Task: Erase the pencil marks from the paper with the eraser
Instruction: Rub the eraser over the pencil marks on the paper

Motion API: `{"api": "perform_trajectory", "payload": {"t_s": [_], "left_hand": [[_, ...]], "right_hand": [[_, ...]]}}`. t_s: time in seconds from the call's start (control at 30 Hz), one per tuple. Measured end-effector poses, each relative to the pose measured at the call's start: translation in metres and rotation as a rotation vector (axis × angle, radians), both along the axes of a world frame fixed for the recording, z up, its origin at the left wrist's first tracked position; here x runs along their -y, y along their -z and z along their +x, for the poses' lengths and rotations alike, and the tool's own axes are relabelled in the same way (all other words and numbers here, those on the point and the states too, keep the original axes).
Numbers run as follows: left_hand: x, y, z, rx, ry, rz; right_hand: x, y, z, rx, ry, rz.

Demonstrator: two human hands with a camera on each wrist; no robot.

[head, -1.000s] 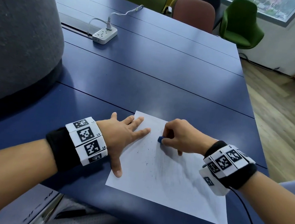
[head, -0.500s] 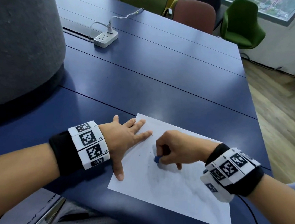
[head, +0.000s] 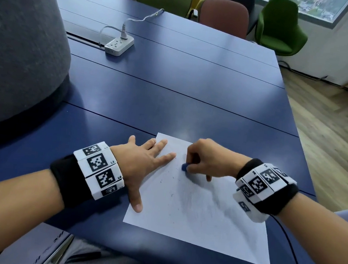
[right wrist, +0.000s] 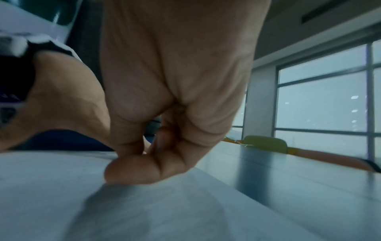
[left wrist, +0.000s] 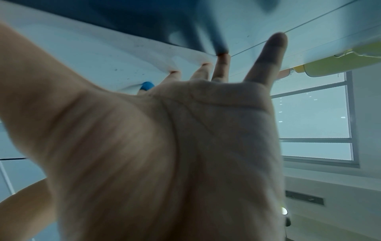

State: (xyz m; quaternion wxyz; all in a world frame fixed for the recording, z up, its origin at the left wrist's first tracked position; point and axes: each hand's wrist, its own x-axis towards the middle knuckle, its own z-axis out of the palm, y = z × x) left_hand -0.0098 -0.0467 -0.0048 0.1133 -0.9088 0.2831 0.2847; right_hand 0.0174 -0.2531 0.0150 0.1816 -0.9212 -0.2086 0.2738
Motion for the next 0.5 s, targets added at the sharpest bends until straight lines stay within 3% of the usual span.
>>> {"api": "perform_trajectory", "payload": {"t_s": [0.1,0.23,0.3,0.4,0.5], "left_hand": [[-0.001,0.001,0.000,0.004,0.002,-0.003],[0.000,0.001,0.001,0.002,0.001,0.000],[0.000,0.001,0.000,0.001,0.000,0.001],[0.000,0.001,0.000,-0.001,0.000,-0.001],[-0.001,0.000,0.001,-0.007,-0.001,0.000]], "right_hand": [[-0.001,0.001,-0.006,0.041,0.001,0.013],[-0.010,0.000,-0.025,-0.136,-0.205,-0.095],[-0.008,-0.001,-0.016,-0.127,-0.164,-0.068],[0.002,0.000,0.003,0.025,0.000,-0.008],[0.002,0.002,-0.005,0.046,-0.012,0.003]]}}
